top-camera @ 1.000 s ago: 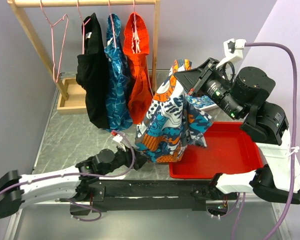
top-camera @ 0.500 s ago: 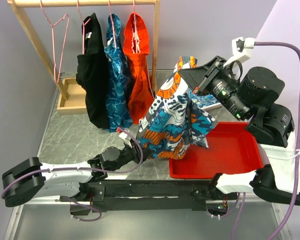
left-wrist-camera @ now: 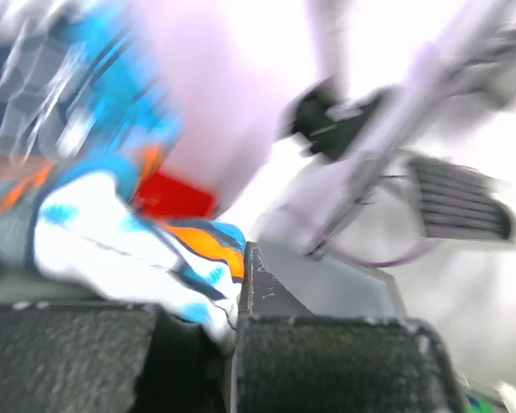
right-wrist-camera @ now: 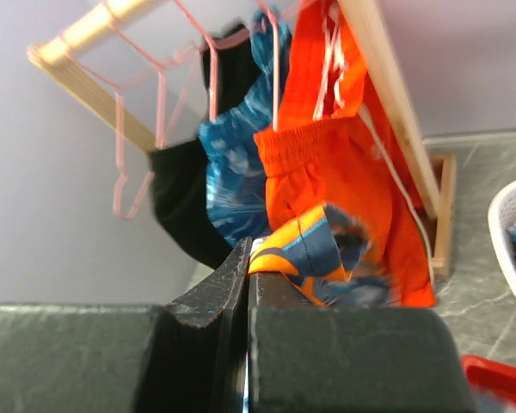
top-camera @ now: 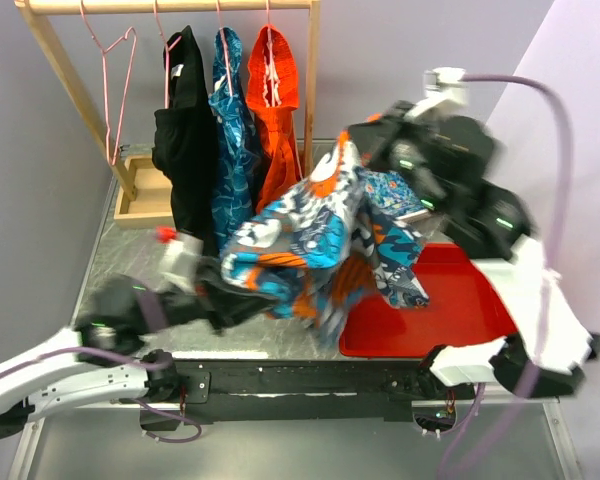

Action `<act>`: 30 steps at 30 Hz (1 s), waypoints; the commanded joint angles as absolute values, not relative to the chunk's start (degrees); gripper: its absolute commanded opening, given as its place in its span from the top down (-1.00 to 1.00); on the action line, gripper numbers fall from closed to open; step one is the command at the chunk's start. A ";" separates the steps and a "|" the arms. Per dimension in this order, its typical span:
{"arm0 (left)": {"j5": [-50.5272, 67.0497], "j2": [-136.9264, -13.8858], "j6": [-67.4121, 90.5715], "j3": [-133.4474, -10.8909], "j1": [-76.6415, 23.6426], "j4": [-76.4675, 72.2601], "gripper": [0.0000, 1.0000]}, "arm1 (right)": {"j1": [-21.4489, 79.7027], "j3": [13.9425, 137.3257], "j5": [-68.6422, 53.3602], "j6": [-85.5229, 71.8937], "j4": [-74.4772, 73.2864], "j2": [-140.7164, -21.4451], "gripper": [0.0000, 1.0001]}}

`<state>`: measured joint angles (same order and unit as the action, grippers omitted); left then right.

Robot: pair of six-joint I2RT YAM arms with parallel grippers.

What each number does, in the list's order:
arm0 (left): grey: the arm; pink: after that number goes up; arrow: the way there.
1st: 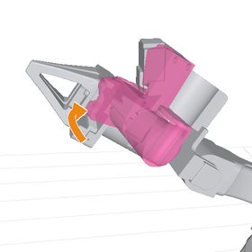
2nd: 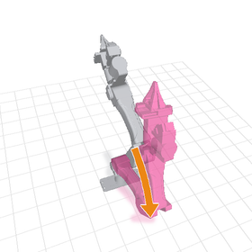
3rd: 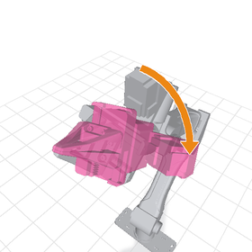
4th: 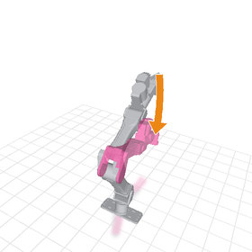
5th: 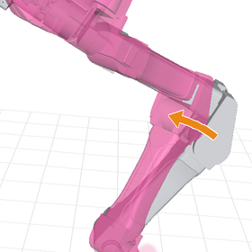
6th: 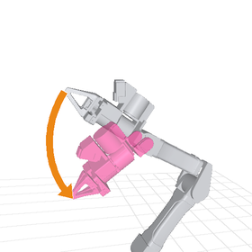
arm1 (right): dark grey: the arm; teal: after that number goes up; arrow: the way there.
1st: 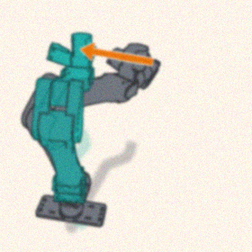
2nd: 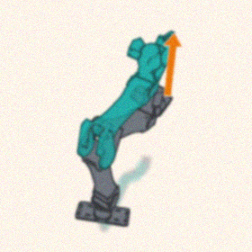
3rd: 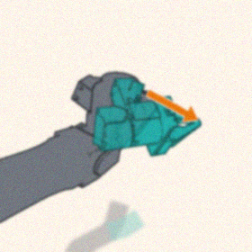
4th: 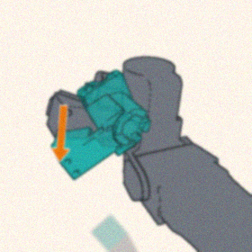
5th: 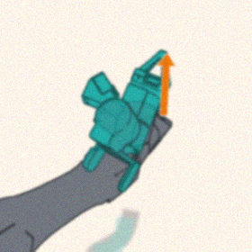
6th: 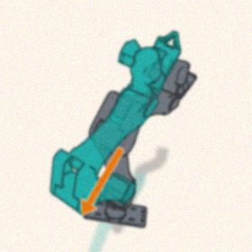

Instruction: Place the shorts on the hanger

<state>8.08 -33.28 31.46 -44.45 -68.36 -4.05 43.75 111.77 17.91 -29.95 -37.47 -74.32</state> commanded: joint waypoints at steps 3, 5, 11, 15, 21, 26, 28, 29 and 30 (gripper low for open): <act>21.00 -39.36 24.08 -64.85 -68.82 12.83 0.98 | 45.78 102.85 7.46 -30.76 -26.64 -86.29 0.93; 19.09 -40.43 24.69 -67.40 -68.73 10.99 0.98 | 49.28 100.91 8.00 -30.15 -23.84 -86.84 0.74; -6.78 -42.54 31.00 -68.47 -68.82 8.18 0.98 | 50.10 94.41 8.35 -28.83 -22.07 -83.16 -0.17; -23.14 -43.15 36.37 -67.59 -68.73 9.40 0.98 | 49.75 86.69 13.09 -28.21 -21.45 -72.29 -0.62; -35.58 -43.68 40.95 -66.45 -68.73 11.60 0.98 | 47.55 75.10 18.02 -29.36 -21.19 -56.54 -0.76; -38.49 -44.73 41.22 -67.15 -68.73 12.65 0.98 | 47.90 60.08 10.30 -28.57 -16.72 -43.80 -0.76; -38.32 -45.00 40.87 -67.15 -68.73 12.31 0.98 | 48.69 55.66 6.95 -28.48 -15.56 -41.14 -0.76; -38.58 -45.17 40.70 -67.15 -68.73 12.04 0.98 | 48.87 52.50 6.68 -27.95 -15.30 -40.00 -0.76; -38.67 -45.18 40.52 -67.06 -68.73 12.04 0.98 | 49.22 50.99 6.16 -28.04 -14.86 -39.64 -0.76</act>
